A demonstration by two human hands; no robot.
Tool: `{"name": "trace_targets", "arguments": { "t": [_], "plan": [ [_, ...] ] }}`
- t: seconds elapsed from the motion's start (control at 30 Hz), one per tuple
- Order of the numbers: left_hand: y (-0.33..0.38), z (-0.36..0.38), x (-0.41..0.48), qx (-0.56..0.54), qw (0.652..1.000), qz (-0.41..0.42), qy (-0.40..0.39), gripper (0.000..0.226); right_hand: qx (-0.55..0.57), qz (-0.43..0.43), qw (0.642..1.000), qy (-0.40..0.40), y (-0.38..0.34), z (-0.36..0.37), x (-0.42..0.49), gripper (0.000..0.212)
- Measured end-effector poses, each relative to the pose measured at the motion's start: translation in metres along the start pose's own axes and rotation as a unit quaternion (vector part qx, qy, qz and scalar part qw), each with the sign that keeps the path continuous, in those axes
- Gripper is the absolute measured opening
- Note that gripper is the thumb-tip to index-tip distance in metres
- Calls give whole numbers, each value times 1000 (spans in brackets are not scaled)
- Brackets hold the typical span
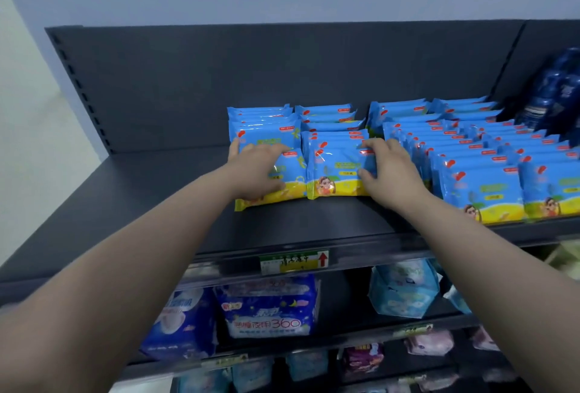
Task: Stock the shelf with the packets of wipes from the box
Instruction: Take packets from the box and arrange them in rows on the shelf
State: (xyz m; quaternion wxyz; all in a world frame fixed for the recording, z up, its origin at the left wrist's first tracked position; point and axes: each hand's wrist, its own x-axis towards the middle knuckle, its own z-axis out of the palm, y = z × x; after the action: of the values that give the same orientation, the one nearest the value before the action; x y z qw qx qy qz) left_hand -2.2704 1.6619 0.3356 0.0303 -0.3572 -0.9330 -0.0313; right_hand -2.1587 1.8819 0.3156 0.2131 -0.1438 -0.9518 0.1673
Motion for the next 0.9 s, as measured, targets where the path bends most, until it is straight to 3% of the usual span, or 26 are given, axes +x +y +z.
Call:
{"name": "trace_targets", "arguments": {
  "t": [0.13, 0.33, 0.57, 0.73, 0.9],
  "plan": [
    [7, 6, -6, 13, 998, 28, 47, 63, -73, -16, 997, 35, -2, 1, -8, 51],
    [45, 13, -16, -30, 990, 57, 124, 61, -58, -71, 995, 43, 1, -11, -31, 52],
    [147, 10, -24, -91, 943, 170, 272, 54, -50, -120, 985, 111, 37, -70, -80, 52],
    [241, 17, -24, -145, 926, 244, 251, 56, -61, -58, 989, 121, 110, -117, -140, 53],
    [351, 34, -31, -162, 929, 271, 191, 56, -111, 27, 987, 116, 199, -166, -217, 55]
  ]
}}
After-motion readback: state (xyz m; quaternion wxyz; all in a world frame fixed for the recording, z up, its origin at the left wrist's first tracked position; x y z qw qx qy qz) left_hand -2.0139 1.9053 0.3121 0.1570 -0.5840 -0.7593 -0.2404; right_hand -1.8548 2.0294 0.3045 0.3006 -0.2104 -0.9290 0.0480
